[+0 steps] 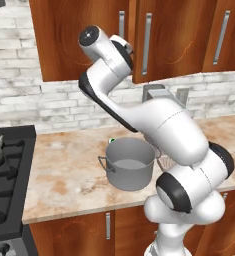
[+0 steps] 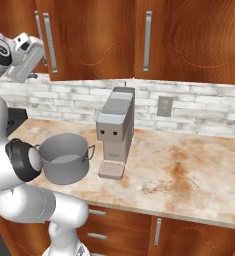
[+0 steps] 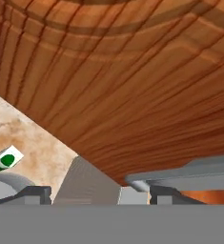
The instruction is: Pick the pan from the cabinet and place it on the stove. Then turn on the stove burner for the pan.
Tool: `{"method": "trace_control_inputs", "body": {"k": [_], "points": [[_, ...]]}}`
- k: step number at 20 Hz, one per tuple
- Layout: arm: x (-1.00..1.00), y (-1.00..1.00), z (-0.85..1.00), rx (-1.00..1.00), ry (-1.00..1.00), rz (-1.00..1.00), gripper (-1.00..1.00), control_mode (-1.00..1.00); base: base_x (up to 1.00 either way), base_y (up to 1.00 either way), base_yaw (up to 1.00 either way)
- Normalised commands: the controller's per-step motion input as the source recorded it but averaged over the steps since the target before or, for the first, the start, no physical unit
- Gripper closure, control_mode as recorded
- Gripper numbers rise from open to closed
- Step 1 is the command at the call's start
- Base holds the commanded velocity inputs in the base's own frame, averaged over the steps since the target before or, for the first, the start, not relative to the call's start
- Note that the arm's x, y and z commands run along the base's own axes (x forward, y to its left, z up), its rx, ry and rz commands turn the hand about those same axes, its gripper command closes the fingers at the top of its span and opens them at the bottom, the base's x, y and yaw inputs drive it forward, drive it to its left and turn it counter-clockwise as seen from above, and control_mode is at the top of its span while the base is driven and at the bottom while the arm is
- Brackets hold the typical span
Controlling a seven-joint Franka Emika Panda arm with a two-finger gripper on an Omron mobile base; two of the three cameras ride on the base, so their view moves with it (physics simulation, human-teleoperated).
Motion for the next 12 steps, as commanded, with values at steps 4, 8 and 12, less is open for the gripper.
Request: {"method": "trace_control_inputs", "body": {"k": [4,8,12], "points": [[0.02,-0.67,0.00,-0.03,0.12,-0.01,-1.00,-1.00,0.00,0.00,0.00],[-0.52,-0.78,0.00,0.00,0.05,-0.09,-1.00,-1.00,0.00,0.00,0.00],[-0.85,-0.72,0.00,0.00,0.00,-0.15,-1.00,-1.00,0.00,0.00,0.00]]}}
